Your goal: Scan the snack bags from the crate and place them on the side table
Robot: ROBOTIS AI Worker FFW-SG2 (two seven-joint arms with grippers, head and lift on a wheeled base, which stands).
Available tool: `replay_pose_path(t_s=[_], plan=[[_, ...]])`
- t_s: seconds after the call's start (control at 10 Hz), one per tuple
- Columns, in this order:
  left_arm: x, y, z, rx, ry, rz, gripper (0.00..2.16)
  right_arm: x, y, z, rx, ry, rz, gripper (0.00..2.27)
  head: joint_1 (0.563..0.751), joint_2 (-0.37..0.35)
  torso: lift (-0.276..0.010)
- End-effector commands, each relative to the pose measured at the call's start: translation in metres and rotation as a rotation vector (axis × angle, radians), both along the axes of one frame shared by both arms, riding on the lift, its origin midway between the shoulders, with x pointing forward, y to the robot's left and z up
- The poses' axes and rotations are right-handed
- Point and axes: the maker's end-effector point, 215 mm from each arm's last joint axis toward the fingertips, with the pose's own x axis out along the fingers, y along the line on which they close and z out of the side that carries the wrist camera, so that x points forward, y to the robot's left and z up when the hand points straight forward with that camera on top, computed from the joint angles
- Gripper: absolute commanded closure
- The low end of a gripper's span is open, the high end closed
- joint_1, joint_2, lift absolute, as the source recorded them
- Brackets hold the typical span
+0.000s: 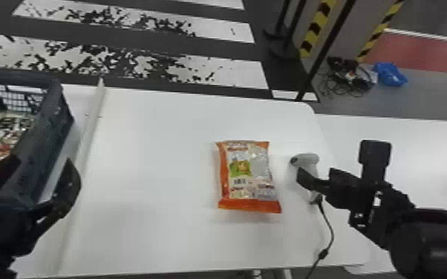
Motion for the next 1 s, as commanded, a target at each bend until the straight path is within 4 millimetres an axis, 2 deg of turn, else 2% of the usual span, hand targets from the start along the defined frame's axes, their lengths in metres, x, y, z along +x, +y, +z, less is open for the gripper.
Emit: replay_pose_path(t_s=[0.0,0.3,0.7,0.9], plan=[[0.000,0.000,0.000,0.000,0.000,0.000,0.04,-0.012,0.026,0.003,0.083,0.022,0.046,0.15,0.695,-0.187,-0.081],[0.000,-0.001,0.000,0.002,0.000,-0.003,0.04,-0.027,0.062,-0.018,0.163,0.102,0.117,0.19,0.695,-0.132,-0.081],[-0.001,0.000,-0.003,0.004,0.006,-0.004,0.04,-0.035,0.077,-0.046,0.248,0.182,0.159,0.18,0.695,-0.088,-0.081],[-0.001,0.001,-0.005,0.005,0.010,-0.003,0.04,-0.036,0.090,-0.046,0.318,0.191,0.197,0.17,0.695,-0.079,-0.081]])
